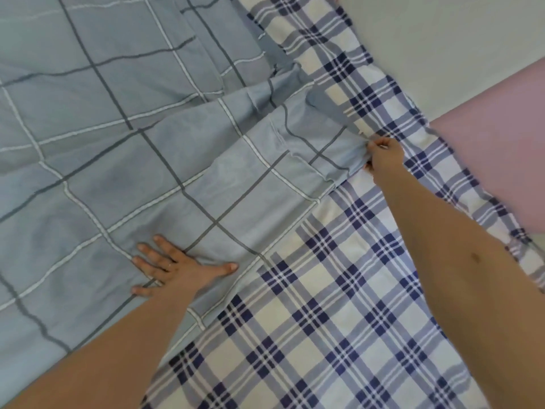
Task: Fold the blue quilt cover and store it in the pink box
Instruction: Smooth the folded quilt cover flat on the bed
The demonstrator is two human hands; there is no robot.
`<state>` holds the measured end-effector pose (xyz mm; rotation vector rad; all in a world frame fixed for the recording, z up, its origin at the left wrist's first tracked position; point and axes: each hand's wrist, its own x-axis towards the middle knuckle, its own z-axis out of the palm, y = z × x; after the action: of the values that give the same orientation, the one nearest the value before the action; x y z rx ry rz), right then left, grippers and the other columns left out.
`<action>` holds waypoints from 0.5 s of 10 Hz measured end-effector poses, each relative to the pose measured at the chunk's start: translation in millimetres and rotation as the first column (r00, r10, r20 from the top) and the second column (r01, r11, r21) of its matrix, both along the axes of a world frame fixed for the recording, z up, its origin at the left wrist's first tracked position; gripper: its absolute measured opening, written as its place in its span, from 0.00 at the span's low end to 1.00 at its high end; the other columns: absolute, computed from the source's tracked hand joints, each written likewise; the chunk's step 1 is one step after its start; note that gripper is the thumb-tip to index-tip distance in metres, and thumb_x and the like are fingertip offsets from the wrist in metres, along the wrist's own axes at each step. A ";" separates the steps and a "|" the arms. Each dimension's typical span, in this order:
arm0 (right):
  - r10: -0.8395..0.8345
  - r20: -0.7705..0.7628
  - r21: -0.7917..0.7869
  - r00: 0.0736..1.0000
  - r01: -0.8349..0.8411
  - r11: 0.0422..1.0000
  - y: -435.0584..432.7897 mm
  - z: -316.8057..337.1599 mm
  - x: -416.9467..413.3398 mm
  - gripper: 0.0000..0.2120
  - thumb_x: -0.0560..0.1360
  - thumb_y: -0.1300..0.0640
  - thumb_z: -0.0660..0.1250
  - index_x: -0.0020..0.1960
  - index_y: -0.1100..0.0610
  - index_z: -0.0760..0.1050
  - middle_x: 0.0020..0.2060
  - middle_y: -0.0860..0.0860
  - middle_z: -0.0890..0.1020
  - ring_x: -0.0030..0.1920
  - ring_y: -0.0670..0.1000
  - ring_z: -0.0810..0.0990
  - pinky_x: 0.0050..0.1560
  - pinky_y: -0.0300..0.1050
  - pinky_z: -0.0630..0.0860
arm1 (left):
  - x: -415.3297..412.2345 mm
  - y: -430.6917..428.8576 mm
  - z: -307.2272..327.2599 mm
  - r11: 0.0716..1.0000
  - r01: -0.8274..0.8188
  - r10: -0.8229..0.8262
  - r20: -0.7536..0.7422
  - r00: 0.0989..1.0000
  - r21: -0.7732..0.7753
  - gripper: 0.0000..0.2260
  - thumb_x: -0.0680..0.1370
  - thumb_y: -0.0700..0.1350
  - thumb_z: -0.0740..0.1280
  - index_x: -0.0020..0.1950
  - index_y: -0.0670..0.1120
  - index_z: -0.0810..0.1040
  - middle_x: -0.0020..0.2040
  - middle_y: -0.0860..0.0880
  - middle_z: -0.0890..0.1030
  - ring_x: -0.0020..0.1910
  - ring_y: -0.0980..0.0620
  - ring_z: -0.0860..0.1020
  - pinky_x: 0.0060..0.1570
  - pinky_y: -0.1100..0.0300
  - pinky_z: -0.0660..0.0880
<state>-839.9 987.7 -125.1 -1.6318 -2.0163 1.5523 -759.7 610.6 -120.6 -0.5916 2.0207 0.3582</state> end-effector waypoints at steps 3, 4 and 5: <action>0.845 0.480 0.663 0.236 -0.728 -0.173 -121.6 -2.1 16.6 0.24 0.76 0.51 0.62 0.71 0.50 0.65 0.68 0.56 0.71 0.67 0.61 0.69 0.66 0.68 0.64 | -1.4 7.9 2.5 1.000 0.021 -0.021 -0.006 1.000 -0.004 0.73 0.41 0.80 0.61 0.62 0.46 0.15 0.69 0.42 0.21 0.70 0.41 0.24 0.66 0.32 0.35; 0.603 0.781 0.185 -0.163 -0.861 -0.473 -102.1 -28.3 7.6 0.34 0.75 0.29 0.43 0.75 0.38 0.34 0.77 0.47 0.40 0.76 0.61 0.40 0.65 0.77 0.38 | -5.7 9.9 2.7 1.000 0.013 -0.012 0.010 1.000 -0.020 0.73 0.44 0.80 0.64 0.60 0.46 0.14 0.68 0.42 0.20 0.69 0.41 0.24 0.66 0.33 0.34; 0.553 0.782 0.197 0.288 -0.956 0.219 -68.1 -38.7 -10.5 0.38 0.71 0.25 0.41 0.73 0.38 0.28 0.73 0.44 0.30 0.75 0.60 0.33 0.64 0.77 0.36 | -7.9 6.1 -3.5 0.999 0.022 -0.022 0.023 0.999 -0.026 0.74 0.44 0.80 0.65 0.58 0.46 0.11 0.65 0.42 0.17 0.67 0.42 0.21 0.64 0.32 0.32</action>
<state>-850.4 919.6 -163.9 -0.6393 -3.5516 0.0552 -767.5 616.7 -124.1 -0.5864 2.0113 0.3111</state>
